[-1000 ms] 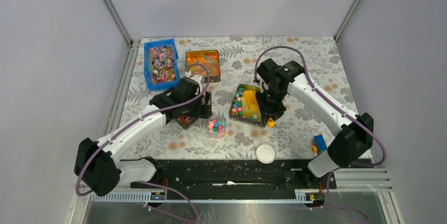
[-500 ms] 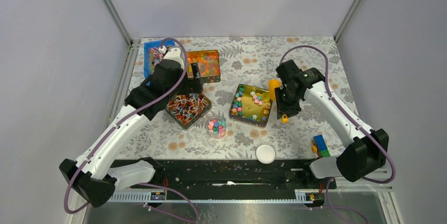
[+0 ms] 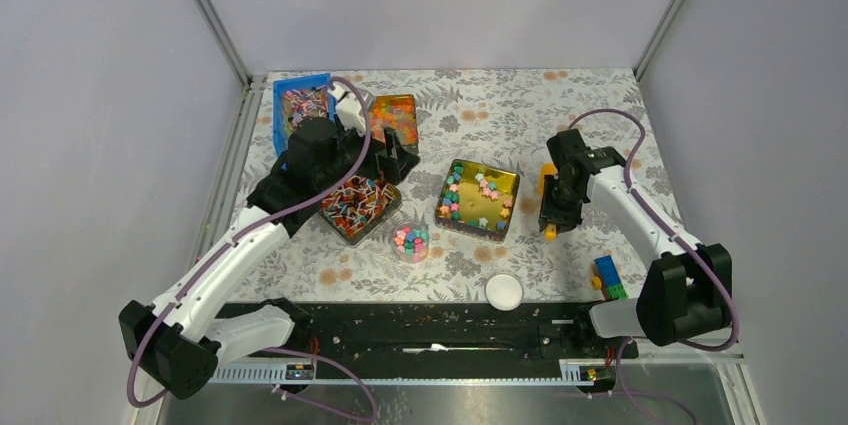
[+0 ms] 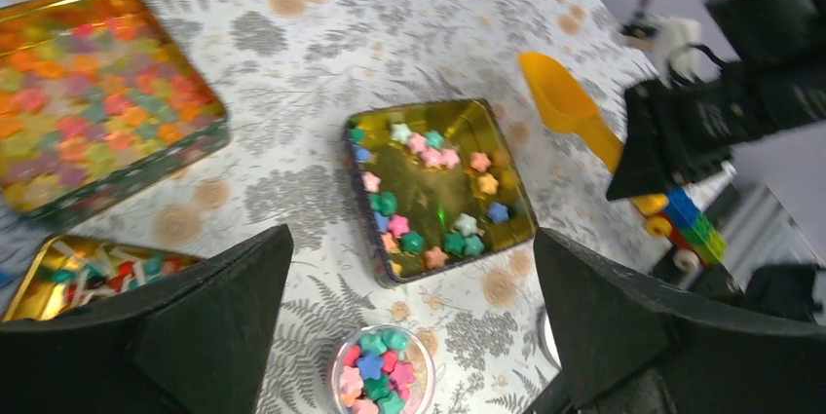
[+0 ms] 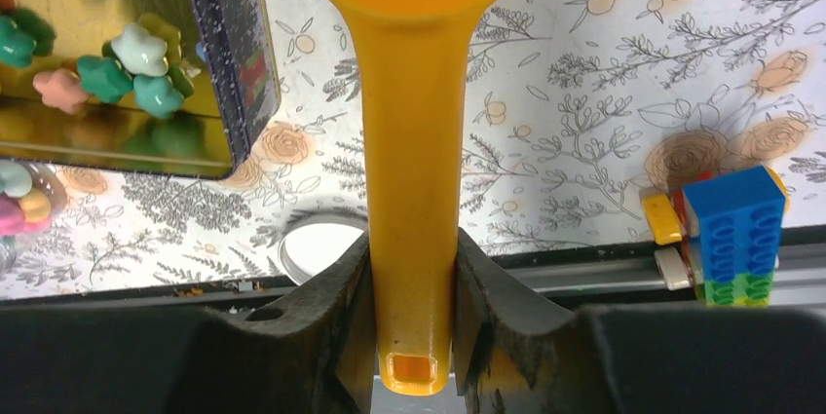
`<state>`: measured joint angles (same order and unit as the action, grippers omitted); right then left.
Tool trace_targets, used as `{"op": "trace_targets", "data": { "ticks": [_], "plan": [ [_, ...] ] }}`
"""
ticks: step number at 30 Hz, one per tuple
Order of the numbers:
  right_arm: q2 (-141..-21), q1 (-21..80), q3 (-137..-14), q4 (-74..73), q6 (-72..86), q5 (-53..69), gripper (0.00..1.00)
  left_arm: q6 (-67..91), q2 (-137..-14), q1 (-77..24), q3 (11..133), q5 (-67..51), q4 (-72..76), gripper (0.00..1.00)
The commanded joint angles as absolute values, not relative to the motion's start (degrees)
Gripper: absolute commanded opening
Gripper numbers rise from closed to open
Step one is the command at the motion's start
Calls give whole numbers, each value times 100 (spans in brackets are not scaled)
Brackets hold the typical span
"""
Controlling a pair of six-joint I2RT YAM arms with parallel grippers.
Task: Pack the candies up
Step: Place the spatula at the center of the board.
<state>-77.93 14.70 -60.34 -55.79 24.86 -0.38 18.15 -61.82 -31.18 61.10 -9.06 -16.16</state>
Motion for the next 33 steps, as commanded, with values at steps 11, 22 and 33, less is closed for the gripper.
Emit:
{"op": "trace_targets", "data": {
  "ticks": [11, 22, 33],
  "plan": [
    [-8291, 1247, -5368, -4131, 2541, -731, 0, 1773, -6545, -3232, 6169, -2826, -644, 99],
    [-8682, 1222, -5388, -3912, 2537, -586, 41, 1296, -7334, -4185, 6807, -2516, -1566, 99],
    [-8556, 1214, -5721, -4101, 2535, -544, 74, 179, -7717, -5064, 6929, -2246, -1777, 99]
  ]
}}
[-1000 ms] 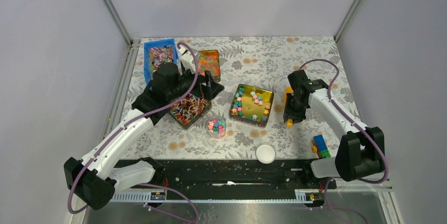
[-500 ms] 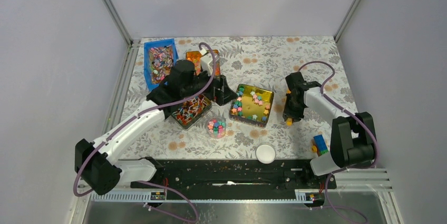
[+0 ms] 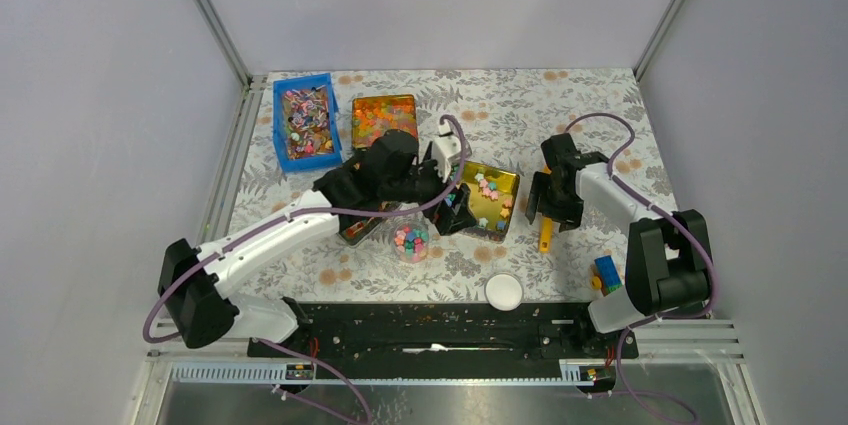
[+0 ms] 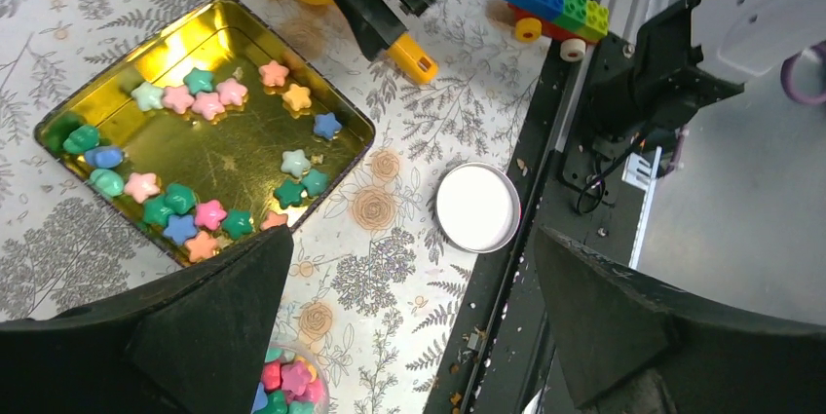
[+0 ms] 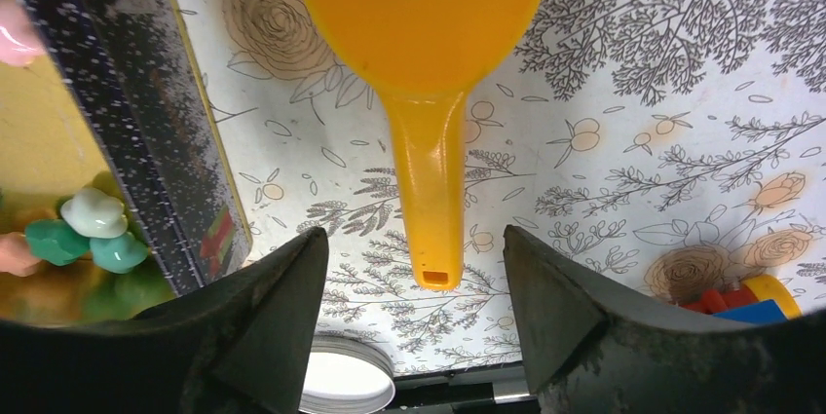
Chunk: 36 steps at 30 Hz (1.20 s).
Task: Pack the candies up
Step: Place the spatula at the center of the board, then pick up the bottle lid at the center of the board.
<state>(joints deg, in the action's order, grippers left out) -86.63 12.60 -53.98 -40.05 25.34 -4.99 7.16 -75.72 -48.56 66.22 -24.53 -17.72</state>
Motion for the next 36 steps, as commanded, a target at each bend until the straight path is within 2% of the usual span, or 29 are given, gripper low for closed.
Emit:
{"op": "trace_targets", "data": {
  "ticks": [1, 3, 7, 12, 24, 30, 36],
  "plan": [
    [-8535, 1213, -5736, -4097, 2546, -518, 76, 112, -7763, -5132, 6954, -2189, -1821, 99],
    [-8459, 1213, -5739, -4091, 2574, -439, 82, -78, -7869, -5290, 6985, -2091, -1920, 99],
    [-8301, 1215, -5643, -4119, 2631, -281, 86, -567, -8035, -5692, 6946, -1874, -2081, 99],
    [-7963, 1205, -5356, -4113, 2758, -141, 99, -1078, -8249, -6154, 6855, -1650, -2166, 99],
    [-7138, 1138, -4945, -4431, 3005, 197, 99, -2496, -8549, -6914, 6349, -2503, -2202, 99],
    [-6565, 1134, -4743, -4654, 3204, 314, 100, -2868, -8728, -7174, 6282, -2503, -2180, 99],
    [-6042, 1125, -4711, -5063, 3208, 165, 100, -3168, -9070, -7481, 6191, -1993, -1988, 99]
  ]
}}
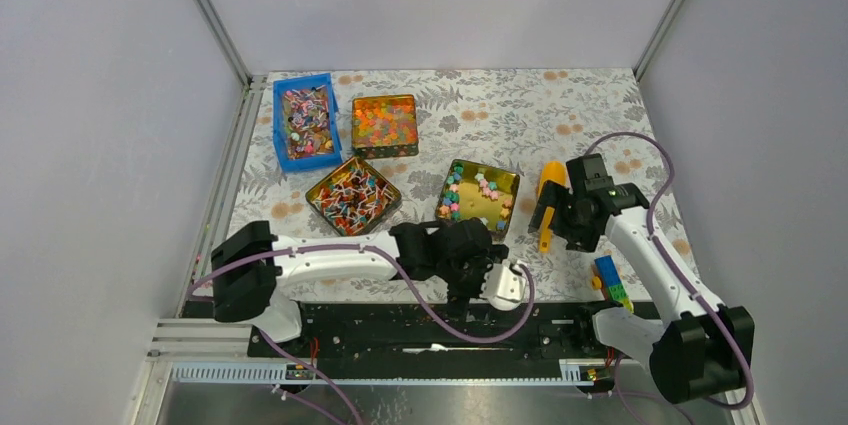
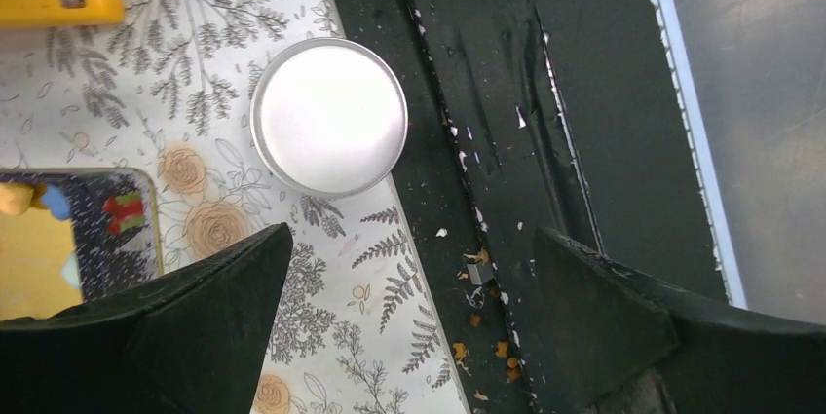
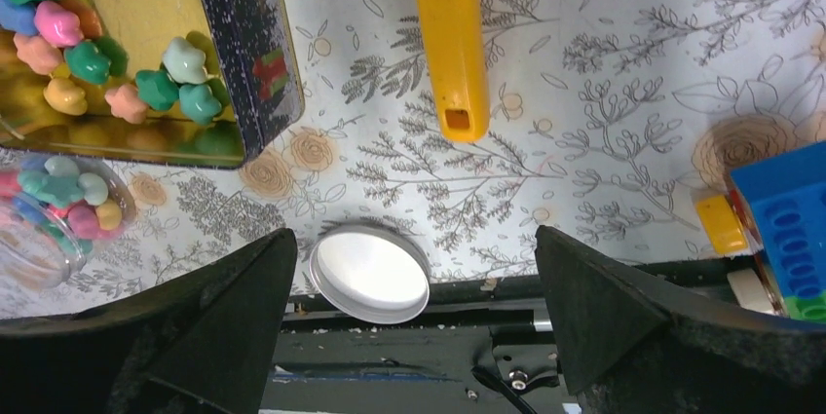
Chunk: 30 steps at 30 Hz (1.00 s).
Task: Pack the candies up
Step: Pick up the bottle lid at the center of the board.
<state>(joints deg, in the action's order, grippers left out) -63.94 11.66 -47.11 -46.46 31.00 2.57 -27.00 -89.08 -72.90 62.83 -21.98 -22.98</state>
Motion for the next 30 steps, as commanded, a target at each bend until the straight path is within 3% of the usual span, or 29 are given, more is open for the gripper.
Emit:
{"op": "trace_targets", "data": {
  "ticks": [1, 11, 30],
  "plan": [
    [-5922, 1125, -4719, -5134, 3208, 126, 100, -3327, -9109, -7537, 6168, -1973, -1986, 99],
    [-5275, 1116, -4803, -5591, 3301, 32, 100, -3688, -9821, -7699, 6526, -1907, -2010, 94],
    [-4769, 1116, -4773, -6073, 3270, -18, 100, -3844, -10664, -7632, 7192, -1825, -2087, 64]
  ]
}}
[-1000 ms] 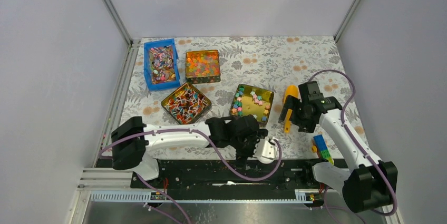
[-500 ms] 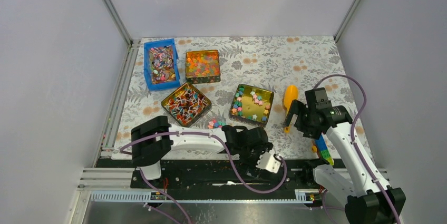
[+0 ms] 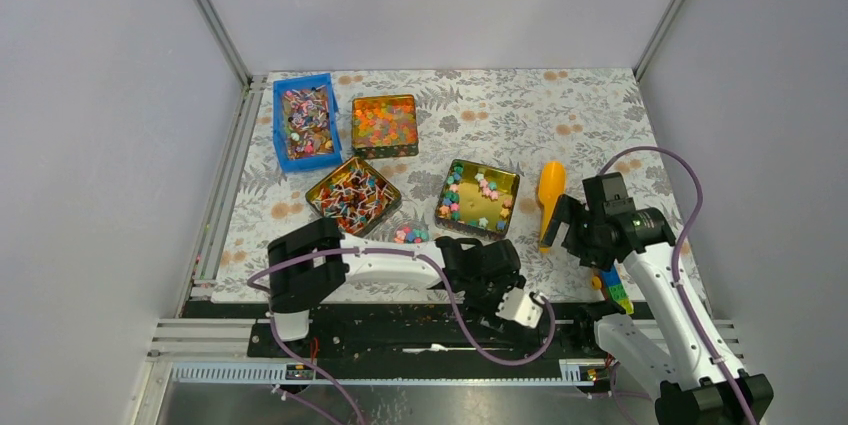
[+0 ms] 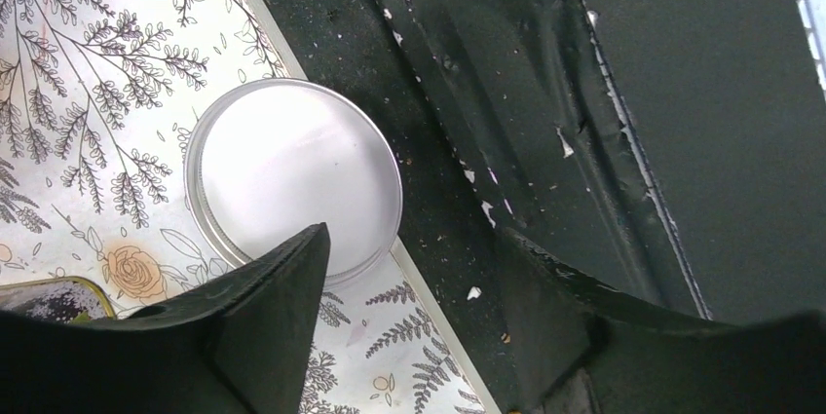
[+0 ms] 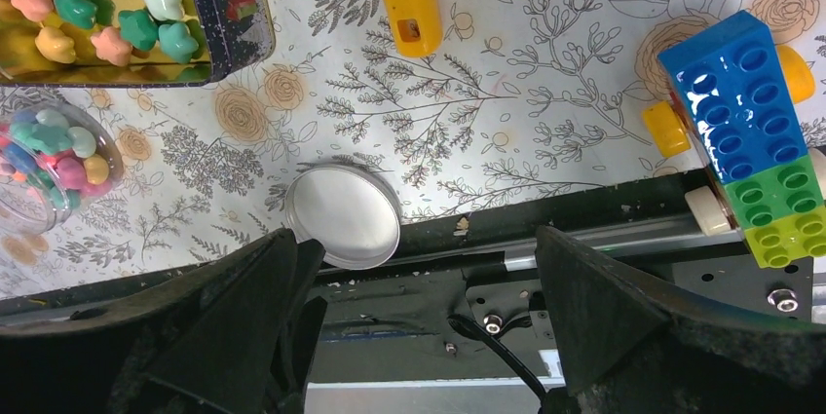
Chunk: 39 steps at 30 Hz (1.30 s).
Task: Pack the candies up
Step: Pick up the bottle lid at the center of the board.
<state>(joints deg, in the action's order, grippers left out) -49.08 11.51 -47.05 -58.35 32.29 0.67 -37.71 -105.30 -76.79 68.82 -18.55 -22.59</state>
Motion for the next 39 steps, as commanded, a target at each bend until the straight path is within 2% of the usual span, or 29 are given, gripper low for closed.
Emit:
{"op": "trace_targets", "data": {
  "ticks": [1, 8, 26, 39],
  "plan": [
    [-4709, 1116, -4768, -6095, 3273, -18, 100, -3810, -10694, -7618, 7211, -1788, -2076, 61],
    [-4594, 1116, -4704, -6227, 3262, 236, 100, -3854, -10923, -7550, 7299, -1561, -2074, 50],
    [-4555, 1116, -4830, -6353, 3100, 207, 100, -3858, -10991, -7545, 7412, -1431, -2213, 0],
    [-5146, 1116, -5540, -6066, 2971, 372, 100, -3990, -9879, -7541, 7386, -720, -2391, 0]
  ]
}}
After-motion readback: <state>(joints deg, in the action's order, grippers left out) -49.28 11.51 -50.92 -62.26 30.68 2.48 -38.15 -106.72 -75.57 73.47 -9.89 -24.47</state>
